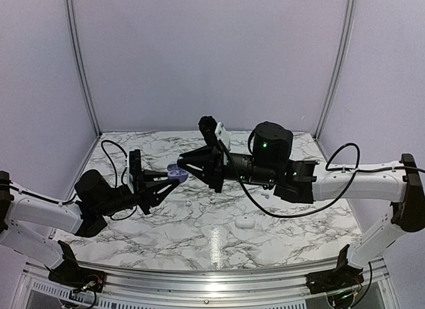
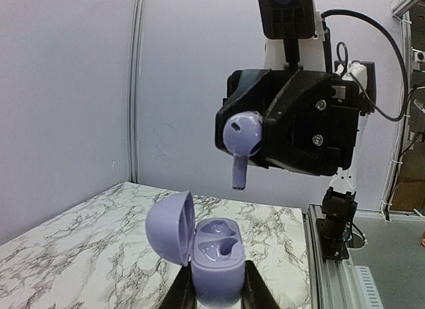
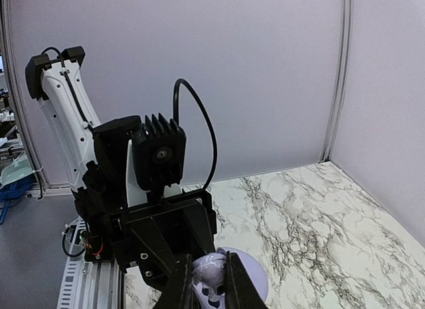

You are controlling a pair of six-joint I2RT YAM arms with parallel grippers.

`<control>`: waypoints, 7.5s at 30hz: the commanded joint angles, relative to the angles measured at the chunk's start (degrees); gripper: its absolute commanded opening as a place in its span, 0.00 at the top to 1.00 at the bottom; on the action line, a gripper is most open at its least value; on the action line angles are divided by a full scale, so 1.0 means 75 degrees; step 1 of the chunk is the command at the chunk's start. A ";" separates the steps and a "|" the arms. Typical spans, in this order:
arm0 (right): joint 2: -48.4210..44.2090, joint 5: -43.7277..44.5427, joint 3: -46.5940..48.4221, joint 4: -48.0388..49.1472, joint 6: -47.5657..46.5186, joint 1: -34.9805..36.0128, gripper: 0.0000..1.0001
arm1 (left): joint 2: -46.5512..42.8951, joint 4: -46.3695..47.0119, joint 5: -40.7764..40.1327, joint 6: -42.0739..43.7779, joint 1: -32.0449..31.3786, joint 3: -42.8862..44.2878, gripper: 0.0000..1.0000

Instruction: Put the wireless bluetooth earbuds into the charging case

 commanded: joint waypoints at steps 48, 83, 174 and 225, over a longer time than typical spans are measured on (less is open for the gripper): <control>0.0803 0.0214 0.0647 -0.0200 0.0453 0.0113 0.88 | 0.0054 0.0462 -0.0079 -0.0076 -0.0118 0.0297 1.00; 0.0681 0.0362 0.0792 -0.1154 0.0331 0.0108 0.85 | 0.0072 0.0556 -0.0184 -0.0100 -0.0109 0.0262 1.00; -0.1946 0.1571 -0.2846 -0.2604 0.2451 -0.3939 0.53 | 0.0548 0.0776 0.0554 -0.0459 0.0203 0.0081 1.00; 0.1520 0.4060 -0.2541 -0.2921 0.3897 -0.3769 0.81 | 0.0549 0.0826 0.0482 -0.0492 0.0254 0.0052 1.00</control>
